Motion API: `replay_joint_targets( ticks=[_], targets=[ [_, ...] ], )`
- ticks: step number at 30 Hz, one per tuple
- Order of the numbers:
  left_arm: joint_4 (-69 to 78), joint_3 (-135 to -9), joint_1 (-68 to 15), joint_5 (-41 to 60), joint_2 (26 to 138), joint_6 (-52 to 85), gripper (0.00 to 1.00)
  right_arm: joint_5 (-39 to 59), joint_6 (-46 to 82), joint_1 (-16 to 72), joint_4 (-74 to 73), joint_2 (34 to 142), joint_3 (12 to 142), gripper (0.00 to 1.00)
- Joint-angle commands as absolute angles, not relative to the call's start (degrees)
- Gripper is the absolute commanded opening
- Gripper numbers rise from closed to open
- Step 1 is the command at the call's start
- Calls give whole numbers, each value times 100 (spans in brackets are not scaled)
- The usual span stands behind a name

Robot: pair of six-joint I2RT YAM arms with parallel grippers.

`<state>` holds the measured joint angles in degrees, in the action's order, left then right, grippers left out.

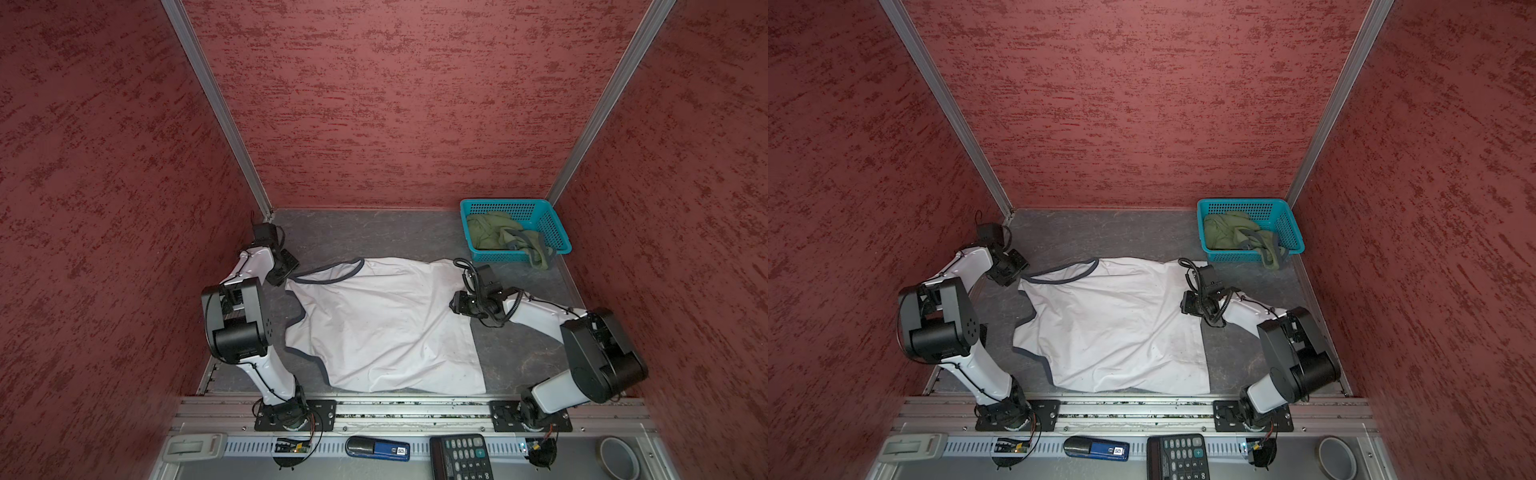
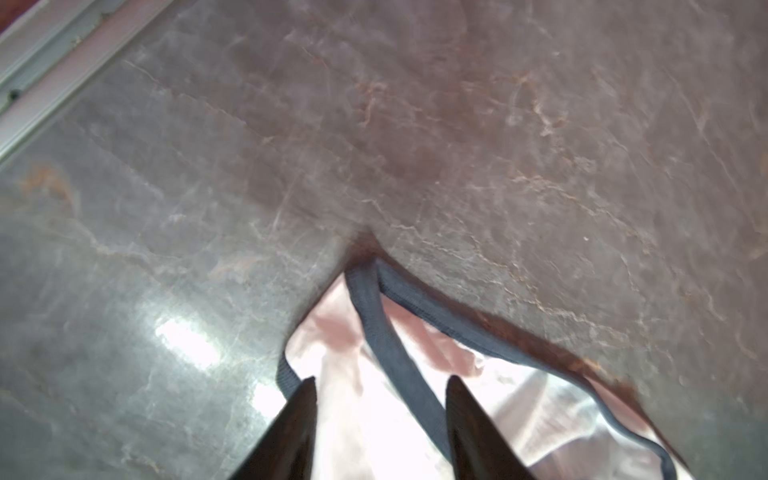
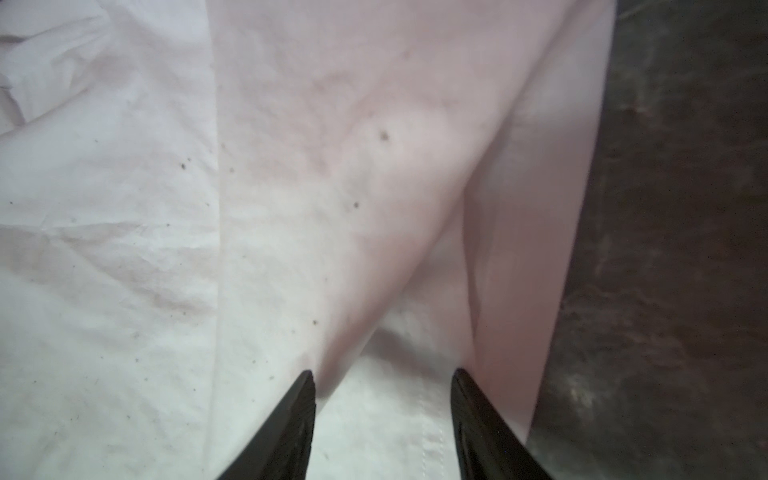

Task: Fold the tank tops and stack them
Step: 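Pull the tank top edges farther from the robot with both grippers to smooth it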

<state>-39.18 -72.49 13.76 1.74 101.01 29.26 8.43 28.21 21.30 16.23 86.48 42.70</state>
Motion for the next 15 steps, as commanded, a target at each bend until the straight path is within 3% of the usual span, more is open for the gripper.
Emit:
replay_joint_targets(
  ticks=[1,9,15],
  targets=[
    [-4148,-7545,880,-314,9767,2805,64,363,2664,2120,1862,8279,4687,57],
    [-3908,-8112,-627,753,10416,2223,69,344,2711,1848,1772,8270,5087,57],
    [-4062,-8913,-1232,725,11373,1919,67,531,2781,1837,1605,8142,4991,56]
  ],
)
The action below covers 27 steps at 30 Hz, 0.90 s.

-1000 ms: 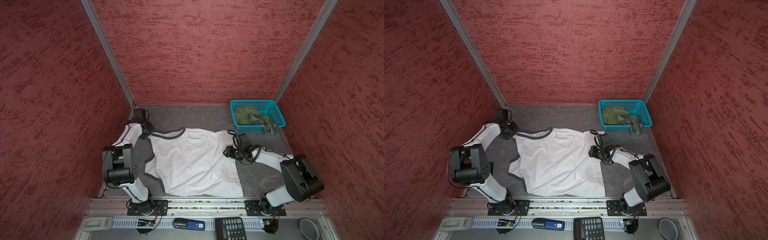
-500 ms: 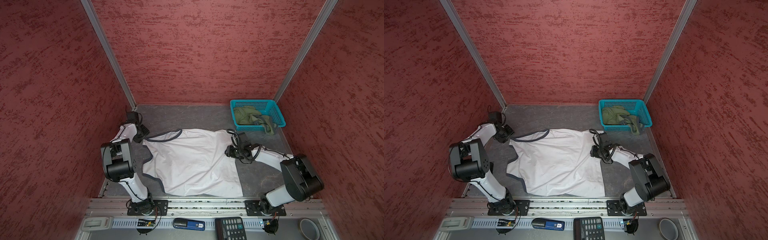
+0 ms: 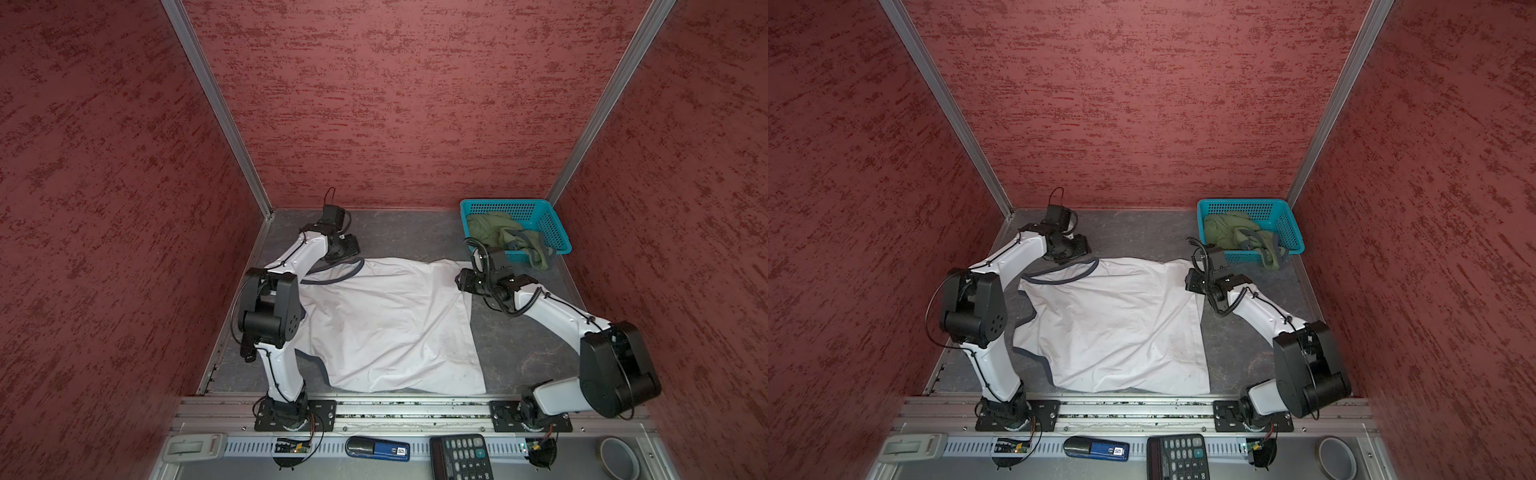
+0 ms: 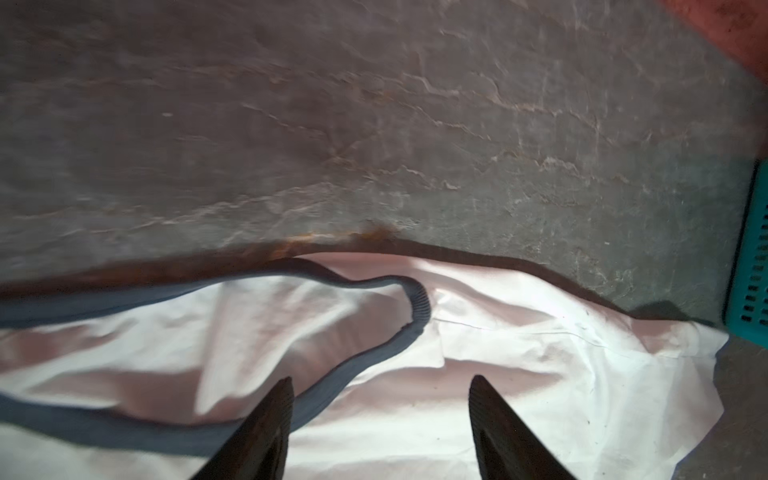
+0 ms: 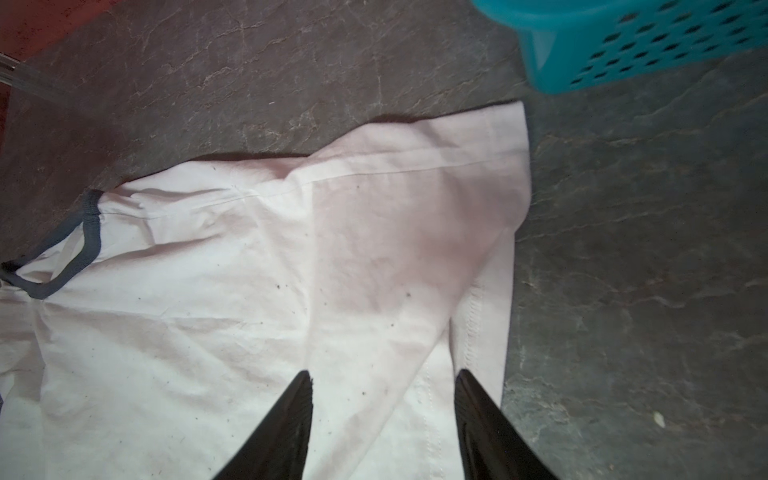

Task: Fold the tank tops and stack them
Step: 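Pull the tank top edges farther from the robot with both grippers to smooth it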

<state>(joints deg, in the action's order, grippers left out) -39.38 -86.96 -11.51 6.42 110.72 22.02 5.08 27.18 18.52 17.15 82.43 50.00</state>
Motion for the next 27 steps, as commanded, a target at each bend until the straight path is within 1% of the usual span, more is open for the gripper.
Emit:
replay_joint_targets(
  ticks=[1,7,8,12,17,23,25,26,27],
  targets=[
    [-4078,-9008,-1278,744,11505,1895,66,540,2786,1837,1585,8115,4951,56],
    [-4185,-9512,-1510,854,12090,1822,59,490,2814,1839,1505,7971,4715,56],
    [-4192,-9570,-1532,853,12170,1828,57,492,2829,1837,1500,7964,4702,56],
    [-4254,-9786,-1588,748,12431,1894,46,536,2834,1837,1474,7976,4674,56],
    [-4177,-9735,-1579,644,12418,2002,29,472,2839,1836,1459,7971,4641,56],
    [-3636,-9115,-1461,620,11865,2233,10,488,2974,1720,1317,8150,4709,55],
    [-3397,-8877,-1358,719,11662,2342,2,568,3034,1647,1162,8253,4768,55],
    [-3297,-8763,-1295,784,11587,2399,0,605,3064,1602,1096,8295,4807,55],
    [-3182,-8630,-1231,875,11493,2455,0,628,3103,1557,1026,8443,4842,55]
  ],
)
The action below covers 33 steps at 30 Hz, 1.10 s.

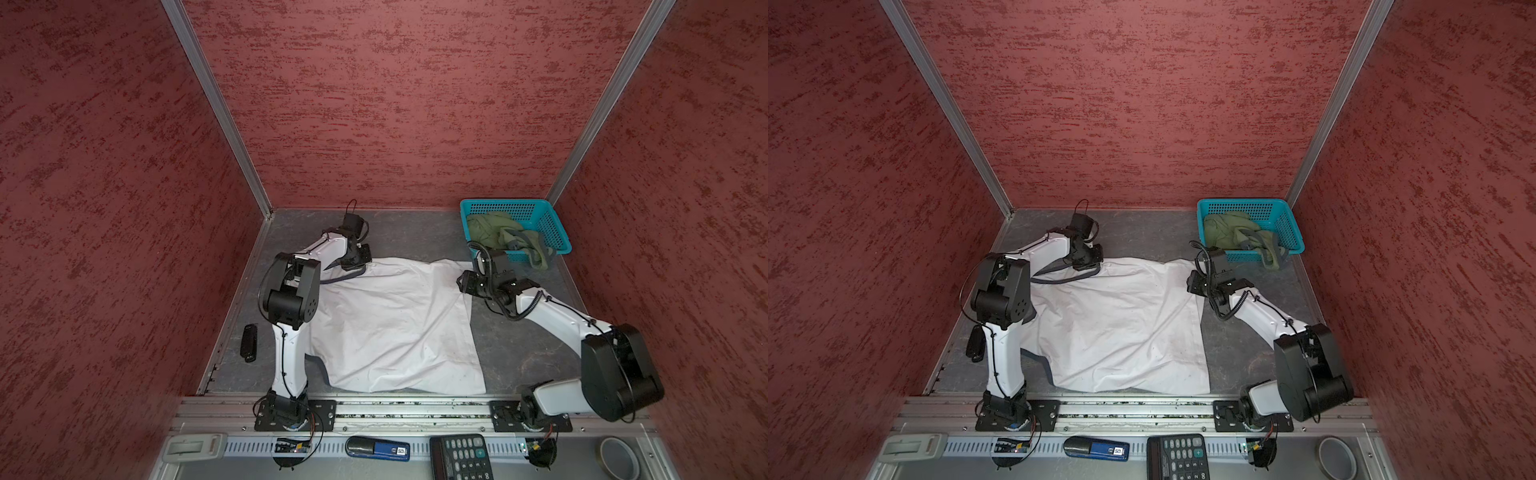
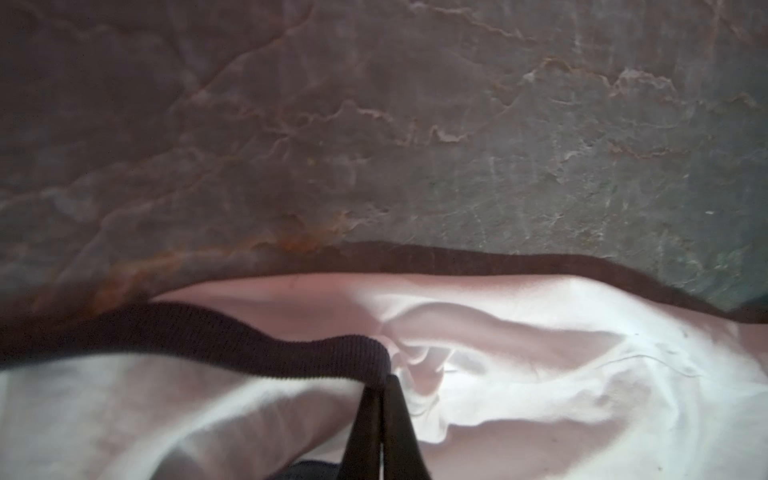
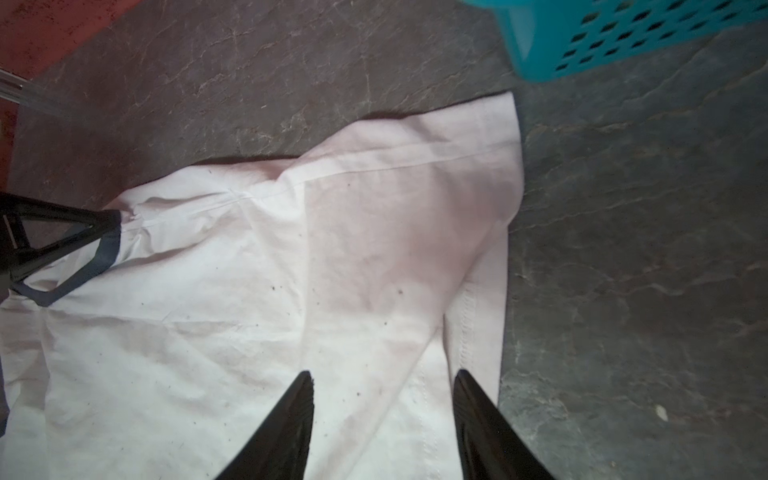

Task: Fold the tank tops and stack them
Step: 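Pull the tank top edges farther from the robot with both grippers to smooth it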

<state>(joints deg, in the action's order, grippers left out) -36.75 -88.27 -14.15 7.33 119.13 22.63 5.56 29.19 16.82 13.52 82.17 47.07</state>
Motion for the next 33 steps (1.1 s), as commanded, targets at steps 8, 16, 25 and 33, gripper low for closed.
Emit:
replay_joint_targets(
  ticks=[8,16,25,33],
  targets=[
    [-2472,-7660,-850,1360,10674,2619,0,717,3285,1201,688,9156,5115,53],
    [-2302,-7198,-683,1561,10202,2659,0,871,3331,1051,336,9415,5089,55],
    [-2303,-6878,-460,1618,10002,2654,0,1195,3316,1027,1,10128,5535,51],
    [-2343,-6829,-371,1509,9993,2654,0,832,3188,1027,178,10755,6150,49]
  ],
)
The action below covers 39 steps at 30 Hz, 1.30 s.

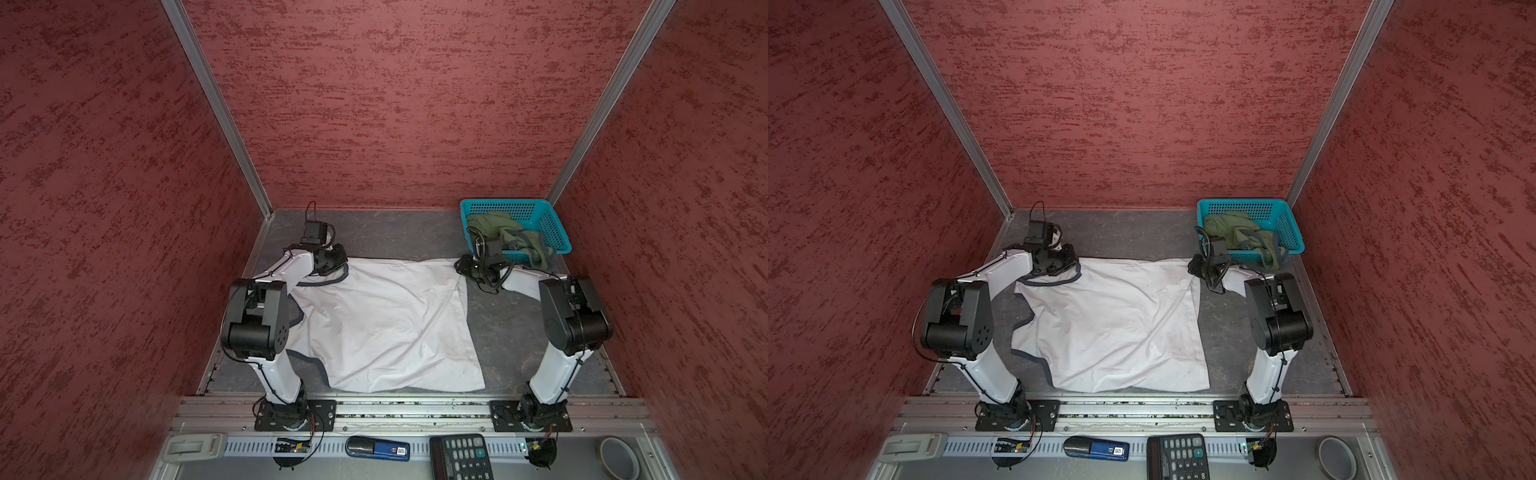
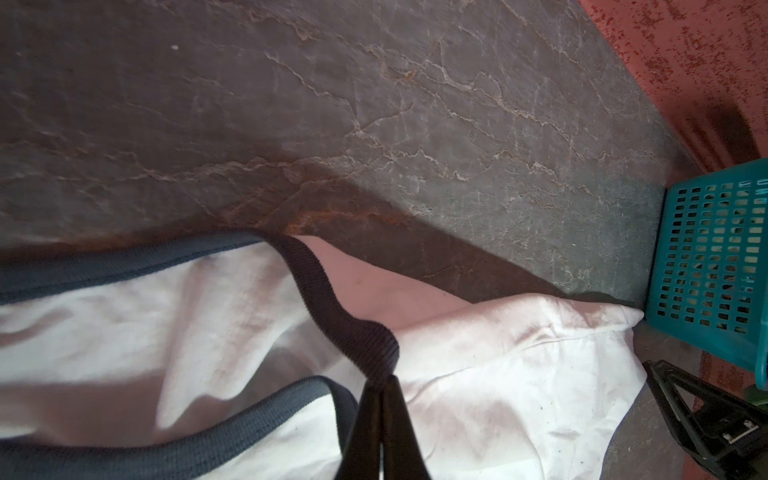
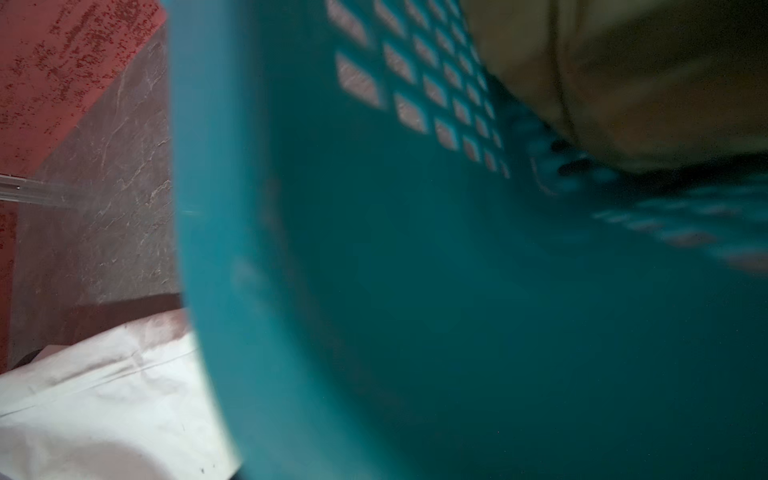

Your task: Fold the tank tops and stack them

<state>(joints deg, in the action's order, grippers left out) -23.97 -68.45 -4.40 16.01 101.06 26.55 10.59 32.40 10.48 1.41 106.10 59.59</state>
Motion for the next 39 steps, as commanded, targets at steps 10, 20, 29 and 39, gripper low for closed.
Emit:
replay_joint_targets(
  ticks=[10,20,29,39],
  targets=[
    [-2373,-6656,-68,1353,9850,2746,0,844,2993,1095,350,11127,6493,49],
    [-2355,-6692,-61,1429,9974,2711,0,1282,2963,1204,535,11698,7094,36],
    [-2333,-6662,-40,1418,9931,2716,0,958,2880,1371,1059,11900,7445,42],
    [-2270,-6582,-17,1402,9785,2736,0,579,2819,1537,877,11480,6988,41]
  ],
)
